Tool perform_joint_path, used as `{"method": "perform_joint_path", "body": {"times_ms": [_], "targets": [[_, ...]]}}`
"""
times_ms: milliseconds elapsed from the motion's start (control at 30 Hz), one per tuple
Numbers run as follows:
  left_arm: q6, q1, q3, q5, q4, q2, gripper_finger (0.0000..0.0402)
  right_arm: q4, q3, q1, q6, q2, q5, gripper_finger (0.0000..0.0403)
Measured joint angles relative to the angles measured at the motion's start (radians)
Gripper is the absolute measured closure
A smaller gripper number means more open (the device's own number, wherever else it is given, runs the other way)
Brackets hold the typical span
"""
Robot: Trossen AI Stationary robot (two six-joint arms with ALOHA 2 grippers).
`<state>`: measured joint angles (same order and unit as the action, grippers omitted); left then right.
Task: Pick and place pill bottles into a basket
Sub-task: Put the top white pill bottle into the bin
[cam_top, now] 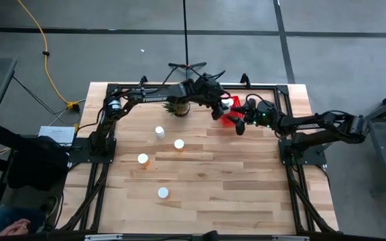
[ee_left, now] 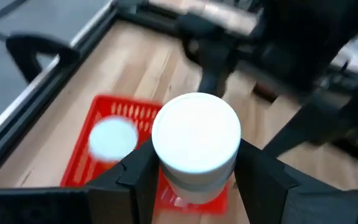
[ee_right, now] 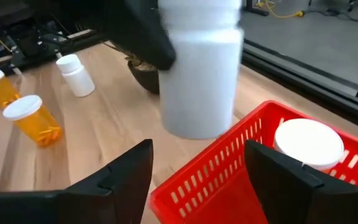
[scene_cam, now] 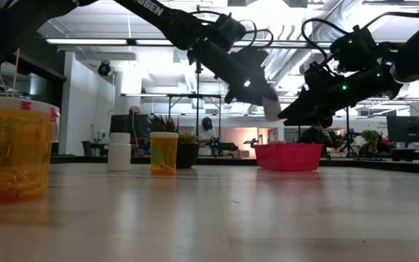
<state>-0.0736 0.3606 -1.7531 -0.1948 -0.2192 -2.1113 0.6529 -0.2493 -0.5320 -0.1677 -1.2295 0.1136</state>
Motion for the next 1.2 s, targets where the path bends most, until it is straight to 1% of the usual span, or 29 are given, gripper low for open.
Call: {"method": "perform_joint_path", "body": {"times_ms": [100,233,400,500,633,800,933,1067,1200], "targets": [[0.034,0.000,0.001,0.007,-0.065,0.003,0.0187,-0.036,0.000,0.000,-0.022,0.034,0.000,0.0160],[0.078,-0.001,0.001,0.013,-0.130,0.019,0.0187,-0.042,0.002,0.000,-0.056,0.094,0.000,0.0160],[0.104,-0.002,0.001,0.013,-0.154,0.024,0.0186,-0.036,0.002,0.000,-0.083,0.180,-0.033,0.0160],[0.105,-0.006,0.000,0.015,-0.127,0.029,0.0186,-0.008,0.002,0.000,-0.101,0.210,-0.041,0.0160],[0.104,-0.020,0.000,0.051,-0.084,0.029,0.0186,0.051,0.002,0.000,-0.112,0.209,-0.042,0.0160],[0.111,-0.045,0.000,0.107,-0.025,0.029,0.0186,0.070,0.002,0.000,-0.069,0.209,-0.086,0.0160],[0.129,-0.062,0.000,0.156,0.003,0.029,0.0186,0.079,0.002,0.001,-0.026,0.208,-0.060,0.0160],[0.123,-0.061,0.000,0.172,0.003,0.029,0.0186,0.102,0.002,0.004,0.032,0.208,-0.058,0.0160],[0.122,-0.060,0.000,0.180,0.022,0.029,0.0186,0.091,0.002,0.004,0.054,0.208,-0.054,0.0160]]}}
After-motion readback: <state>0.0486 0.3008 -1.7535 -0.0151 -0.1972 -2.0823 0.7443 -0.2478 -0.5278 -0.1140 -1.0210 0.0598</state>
